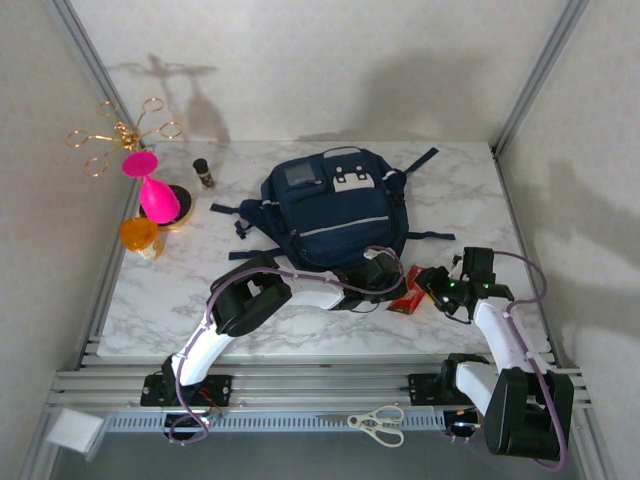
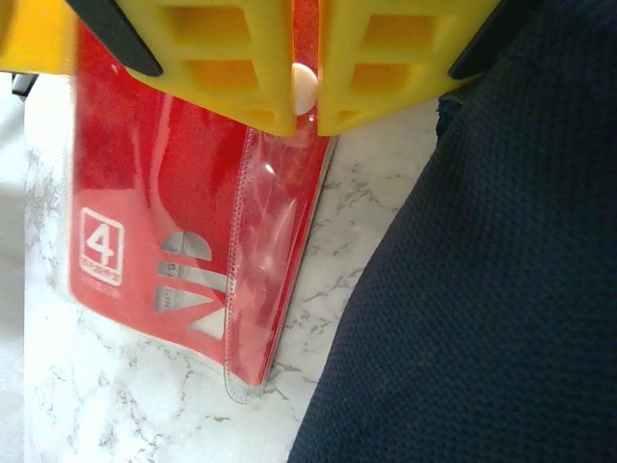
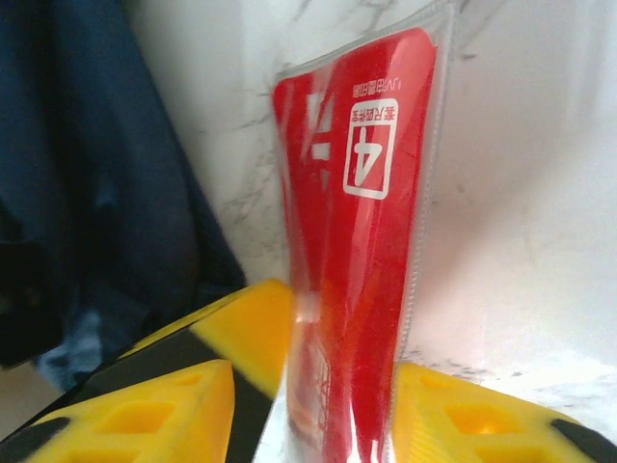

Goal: Pack the student bag

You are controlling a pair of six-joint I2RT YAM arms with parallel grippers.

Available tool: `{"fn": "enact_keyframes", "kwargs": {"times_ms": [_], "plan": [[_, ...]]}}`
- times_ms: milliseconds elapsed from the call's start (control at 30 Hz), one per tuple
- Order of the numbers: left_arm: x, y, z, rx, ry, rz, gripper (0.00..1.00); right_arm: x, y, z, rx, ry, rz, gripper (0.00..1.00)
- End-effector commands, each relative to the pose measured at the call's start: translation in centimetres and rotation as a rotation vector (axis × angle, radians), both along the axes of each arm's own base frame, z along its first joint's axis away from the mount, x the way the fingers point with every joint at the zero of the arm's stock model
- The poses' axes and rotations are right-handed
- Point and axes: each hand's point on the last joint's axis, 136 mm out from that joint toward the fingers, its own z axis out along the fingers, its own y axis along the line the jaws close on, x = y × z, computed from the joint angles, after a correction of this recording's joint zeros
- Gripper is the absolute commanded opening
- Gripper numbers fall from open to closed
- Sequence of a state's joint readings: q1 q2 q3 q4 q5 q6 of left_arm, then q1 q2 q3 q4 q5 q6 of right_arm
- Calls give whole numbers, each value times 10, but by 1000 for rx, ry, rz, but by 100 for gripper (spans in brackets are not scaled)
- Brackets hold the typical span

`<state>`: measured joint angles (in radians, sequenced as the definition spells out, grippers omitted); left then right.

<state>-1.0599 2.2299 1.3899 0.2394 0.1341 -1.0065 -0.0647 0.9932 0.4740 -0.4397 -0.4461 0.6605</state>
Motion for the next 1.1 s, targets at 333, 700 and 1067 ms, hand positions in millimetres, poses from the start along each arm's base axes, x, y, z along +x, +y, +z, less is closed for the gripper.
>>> {"fn": "enact_keyframes", "kwargs": {"times_ms": [333,700,1067], "plan": [[8,42,-41,136,50,75,14,-2,8,4,5,-15,69,20],[5,21,11,23,6,-3,22,8,0,31,-35,-61,36,0],[-8,97,157,43,-295,-85,37,24,4,128,-16,-290,43,0]]}}
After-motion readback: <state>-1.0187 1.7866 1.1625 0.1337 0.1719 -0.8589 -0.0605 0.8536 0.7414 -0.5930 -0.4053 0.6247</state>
